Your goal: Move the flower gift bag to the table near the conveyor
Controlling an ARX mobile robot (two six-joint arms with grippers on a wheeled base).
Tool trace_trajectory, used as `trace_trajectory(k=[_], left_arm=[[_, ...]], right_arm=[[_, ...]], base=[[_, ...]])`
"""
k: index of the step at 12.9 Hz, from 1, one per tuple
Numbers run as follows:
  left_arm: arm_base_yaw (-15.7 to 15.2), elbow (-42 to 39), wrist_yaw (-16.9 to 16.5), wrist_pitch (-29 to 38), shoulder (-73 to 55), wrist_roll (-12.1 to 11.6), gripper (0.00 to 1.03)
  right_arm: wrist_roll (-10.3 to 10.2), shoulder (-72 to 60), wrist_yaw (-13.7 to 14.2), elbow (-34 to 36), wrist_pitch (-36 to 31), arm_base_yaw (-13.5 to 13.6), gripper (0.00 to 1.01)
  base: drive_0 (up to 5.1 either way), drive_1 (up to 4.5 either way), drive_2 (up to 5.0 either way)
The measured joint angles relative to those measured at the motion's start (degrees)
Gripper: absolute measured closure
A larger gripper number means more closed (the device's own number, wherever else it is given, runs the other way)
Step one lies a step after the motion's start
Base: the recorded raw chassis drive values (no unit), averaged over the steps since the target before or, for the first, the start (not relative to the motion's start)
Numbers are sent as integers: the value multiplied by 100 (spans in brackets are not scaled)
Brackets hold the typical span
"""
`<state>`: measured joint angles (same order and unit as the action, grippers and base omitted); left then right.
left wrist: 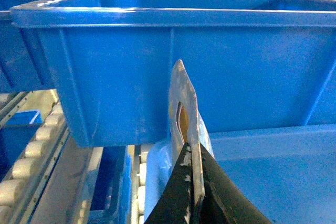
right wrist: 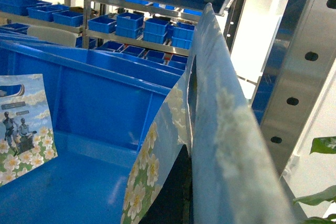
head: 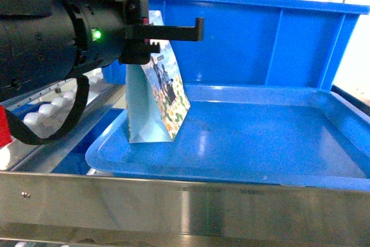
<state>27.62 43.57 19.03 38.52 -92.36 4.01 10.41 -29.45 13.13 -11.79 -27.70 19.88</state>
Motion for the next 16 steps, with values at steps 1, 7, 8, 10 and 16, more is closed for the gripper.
trace_trajectory(k=[1, 7, 8, 10, 16], left_arm=[[-74, -48, 11, 103, 0, -44, 101], [-282, -348, -111, 907, 815, -909, 101], [-396, -468, -170, 925, 1095, -1023, 101], [-697, -763, -361, 975, 1698, -1110, 101], [-2992, -2726, -2312, -553, 5473, -1145, 101]], right_arm=[[0, 0, 0, 0, 0, 0, 99], [0, -2, 0, 0, 2, 0, 99], [0, 0, 0, 0, 0, 0, 99], [0, 0, 0, 0, 0, 0, 99], [0, 0, 0, 0, 0, 0, 99]], base=[[0, 0, 0], [0, 0, 0], [0, 0, 0], [0, 0, 0], [0, 0, 0]])
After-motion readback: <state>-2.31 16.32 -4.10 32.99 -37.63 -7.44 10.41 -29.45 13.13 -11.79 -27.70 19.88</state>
